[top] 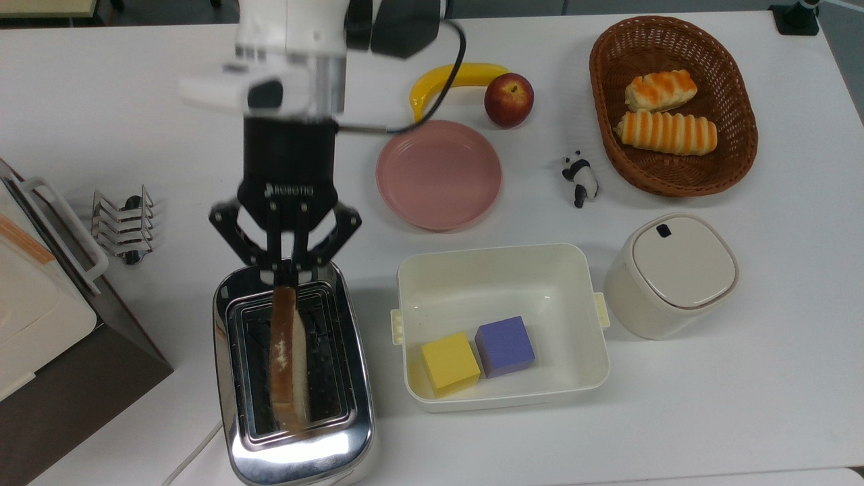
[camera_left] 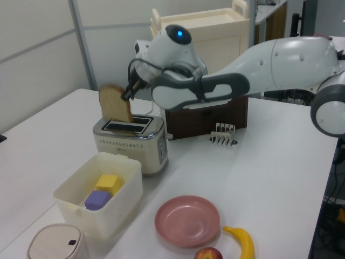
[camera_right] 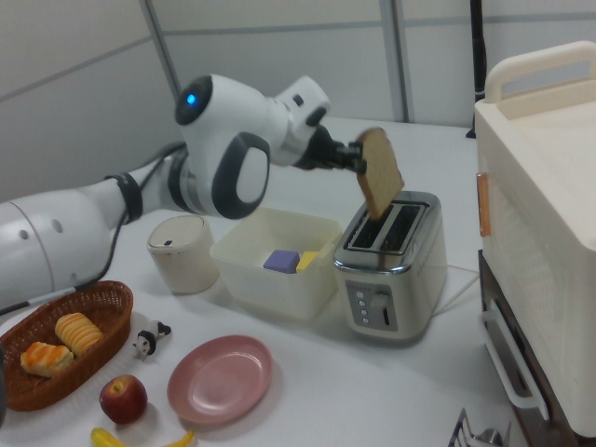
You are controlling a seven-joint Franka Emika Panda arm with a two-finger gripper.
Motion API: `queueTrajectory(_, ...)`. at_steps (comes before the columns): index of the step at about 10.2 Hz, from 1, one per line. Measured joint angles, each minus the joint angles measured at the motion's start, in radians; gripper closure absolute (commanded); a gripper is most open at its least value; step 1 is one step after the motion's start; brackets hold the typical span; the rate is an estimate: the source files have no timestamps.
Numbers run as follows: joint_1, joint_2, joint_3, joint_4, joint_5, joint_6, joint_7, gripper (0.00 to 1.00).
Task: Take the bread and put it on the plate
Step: 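Carry the bread slice over to the pink plate and lower it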
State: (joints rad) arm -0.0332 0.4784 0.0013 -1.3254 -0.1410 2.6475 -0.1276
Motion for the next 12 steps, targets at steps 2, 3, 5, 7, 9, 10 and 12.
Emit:
queueTrajectory(2,0.004,-0.051,0.004,0.006,0.000,0.000,0.000,1.00)
queueTrajectory(3,0.007,-0.073,0.005,0.006,0.000,0.000,0.000,1.00)
queueTrajectory(5,0.010,-0.104,0.005,0.004,0.003,-0.008,0.034,1.00)
queueTrajectory(7,0.010,-0.129,0.006,0.004,0.029,-0.130,0.085,1.00)
queueTrajectory(9,0.011,-0.171,0.014,0.004,0.116,-0.313,0.089,1.00)
queueTrajectory(10,0.011,-0.190,0.016,0.004,0.144,-0.420,0.089,1.00)
queueTrajectory(12,0.011,-0.208,0.019,0.003,0.194,-0.598,0.087,1.00)
